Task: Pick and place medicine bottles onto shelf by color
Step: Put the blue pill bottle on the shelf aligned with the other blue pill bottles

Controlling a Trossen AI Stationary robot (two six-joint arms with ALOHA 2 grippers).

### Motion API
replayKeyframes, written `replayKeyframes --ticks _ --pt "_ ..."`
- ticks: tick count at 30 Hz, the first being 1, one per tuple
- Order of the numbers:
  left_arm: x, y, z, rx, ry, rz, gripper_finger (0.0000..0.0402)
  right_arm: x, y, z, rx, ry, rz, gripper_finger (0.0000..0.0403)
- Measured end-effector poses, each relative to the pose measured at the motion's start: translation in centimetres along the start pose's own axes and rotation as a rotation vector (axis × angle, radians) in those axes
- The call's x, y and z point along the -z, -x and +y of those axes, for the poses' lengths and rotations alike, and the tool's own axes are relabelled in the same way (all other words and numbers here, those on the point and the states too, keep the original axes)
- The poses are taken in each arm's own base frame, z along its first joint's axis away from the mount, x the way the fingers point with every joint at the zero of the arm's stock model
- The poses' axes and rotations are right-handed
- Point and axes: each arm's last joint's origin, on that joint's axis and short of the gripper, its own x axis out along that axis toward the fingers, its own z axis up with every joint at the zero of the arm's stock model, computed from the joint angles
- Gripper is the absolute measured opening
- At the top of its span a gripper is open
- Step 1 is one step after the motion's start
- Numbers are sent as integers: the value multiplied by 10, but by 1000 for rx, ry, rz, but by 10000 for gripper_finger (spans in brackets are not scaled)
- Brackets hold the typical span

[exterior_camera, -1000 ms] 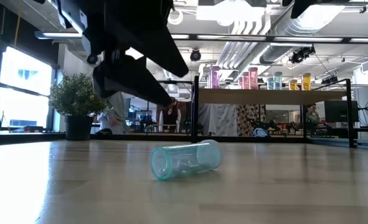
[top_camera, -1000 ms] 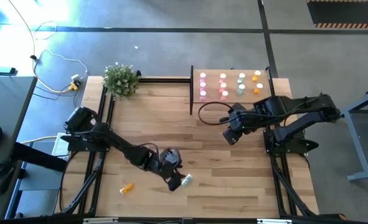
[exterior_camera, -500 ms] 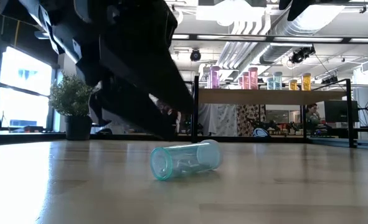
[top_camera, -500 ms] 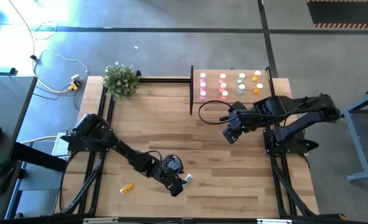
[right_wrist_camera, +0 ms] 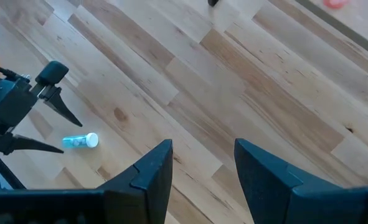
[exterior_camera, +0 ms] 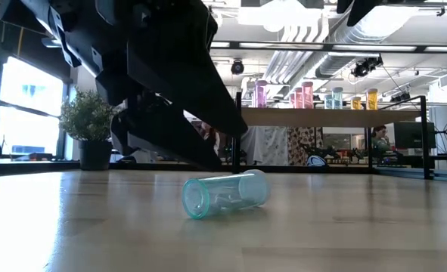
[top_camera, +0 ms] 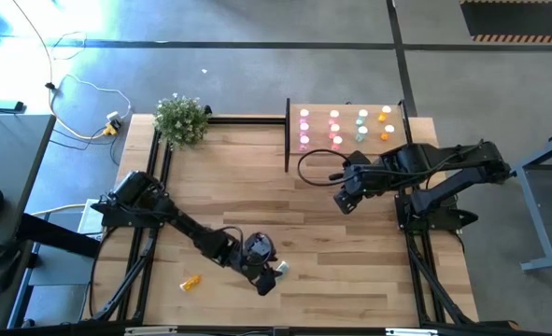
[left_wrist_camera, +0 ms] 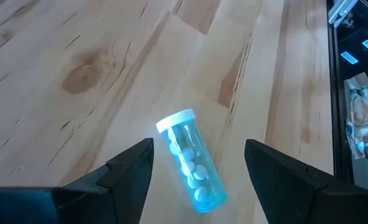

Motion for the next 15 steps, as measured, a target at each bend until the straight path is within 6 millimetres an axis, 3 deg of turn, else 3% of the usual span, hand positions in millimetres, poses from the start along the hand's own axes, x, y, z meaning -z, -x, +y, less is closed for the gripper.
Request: replayKeyframes --ticks 15 --pt "10 -2 -3 -34 -18 -34 241 0 0 0 -1 -11 -1 163"
